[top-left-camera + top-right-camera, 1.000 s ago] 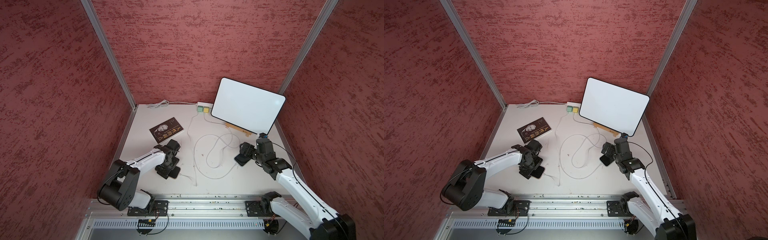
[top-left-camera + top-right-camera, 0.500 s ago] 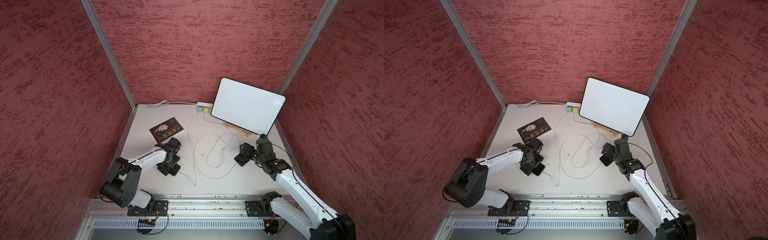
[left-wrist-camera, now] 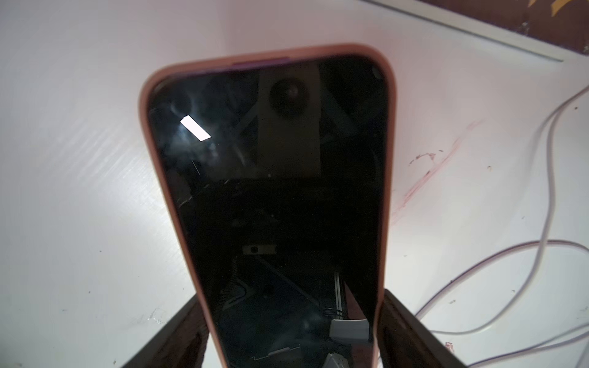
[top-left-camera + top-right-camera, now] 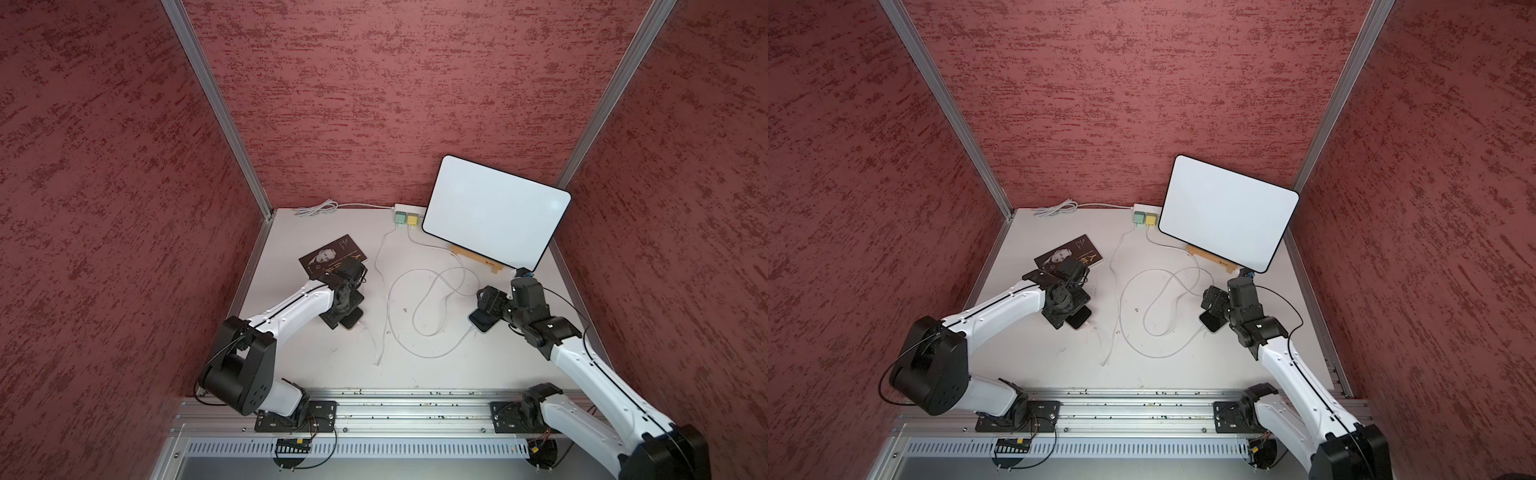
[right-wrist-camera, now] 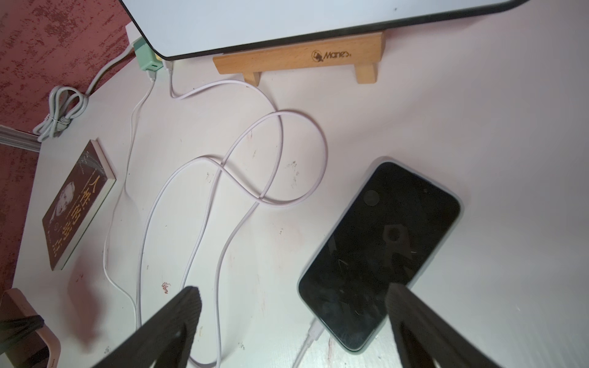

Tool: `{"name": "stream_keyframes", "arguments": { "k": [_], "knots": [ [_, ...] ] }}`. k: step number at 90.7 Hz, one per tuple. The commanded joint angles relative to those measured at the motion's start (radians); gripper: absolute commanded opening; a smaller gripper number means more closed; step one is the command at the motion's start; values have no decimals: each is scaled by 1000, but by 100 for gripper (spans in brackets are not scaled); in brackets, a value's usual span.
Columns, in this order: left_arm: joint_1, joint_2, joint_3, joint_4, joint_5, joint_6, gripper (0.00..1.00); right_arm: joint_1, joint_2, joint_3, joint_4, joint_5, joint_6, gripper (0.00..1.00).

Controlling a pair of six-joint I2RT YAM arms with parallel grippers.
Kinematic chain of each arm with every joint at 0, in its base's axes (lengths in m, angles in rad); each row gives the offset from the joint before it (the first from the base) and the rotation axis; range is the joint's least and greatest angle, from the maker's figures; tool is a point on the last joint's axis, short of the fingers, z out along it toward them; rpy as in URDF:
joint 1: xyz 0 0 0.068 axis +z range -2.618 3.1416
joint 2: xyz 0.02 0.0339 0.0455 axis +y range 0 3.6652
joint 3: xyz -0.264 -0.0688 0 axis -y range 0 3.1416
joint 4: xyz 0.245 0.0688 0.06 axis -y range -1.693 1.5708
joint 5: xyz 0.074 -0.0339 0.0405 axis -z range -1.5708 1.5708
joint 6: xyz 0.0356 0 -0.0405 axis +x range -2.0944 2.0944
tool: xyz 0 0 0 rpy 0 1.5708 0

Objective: Unplug the charging cable from the phone
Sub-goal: Pick up the phone at the center of the board, then remove the charging cable from the phone.

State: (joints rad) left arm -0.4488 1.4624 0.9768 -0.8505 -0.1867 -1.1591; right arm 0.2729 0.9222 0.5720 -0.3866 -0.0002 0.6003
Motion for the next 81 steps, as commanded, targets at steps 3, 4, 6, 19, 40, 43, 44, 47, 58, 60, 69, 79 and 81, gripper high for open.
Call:
{"name": "stream_keyframes", "arguments": {
  "k": [3, 4, 6, 19, 40, 43, 44, 47, 58, 60, 69, 79, 81],
  "knots": [
    [-2, 6, 86, -33, -63, 65, 68, 19, 7, 9, 68, -108, -18, 95],
    [-2, 6, 91, -34, -64, 68, 68, 22, 7, 9, 72, -114, -19, 95],
    [-2, 8, 100, -37, -65, 73, 68, 26, 9, 10, 81, -132, -20, 94],
    [-5, 15, 141, -34, -67, 99, 68, 78, 24, 11, 163, -232, -16, 93],
    [-23, 24, 184, -36, -61, 124, 67, 243, 142, 51, 287, -267, -7, 91],
    [-24, 23, 187, -35, -59, 125, 67, 264, 163, 59, 303, -267, -7, 90],
    [-26, 22, 188, -35, -58, 125, 67, 274, 175, 62, 310, -267, -7, 90],
    [-28, 21, 191, -33, -55, 127, 67, 300, 202, 74, 327, -268, -10, 90],
    [-33, 14, 199, -29, -44, 128, 67, 387, 303, 117, 388, -271, -11, 89],
    [-33, 13, 201, -28, -40, 128, 67, 398, 318, 124, 399, -271, -7, 89],
    [-36, 5, 207, -22, -29, 133, 67, 449, 386, 159, 457, -277, 7, 87],
    [-36, -5, 210, -14, -22, 138, 66, 500, 466, 206, 505, -284, 20, 84],
    [-36, -6, 210, -12, -22, 139, 66, 509, 479, 215, 513, -285, 22, 83]
  ]
}}
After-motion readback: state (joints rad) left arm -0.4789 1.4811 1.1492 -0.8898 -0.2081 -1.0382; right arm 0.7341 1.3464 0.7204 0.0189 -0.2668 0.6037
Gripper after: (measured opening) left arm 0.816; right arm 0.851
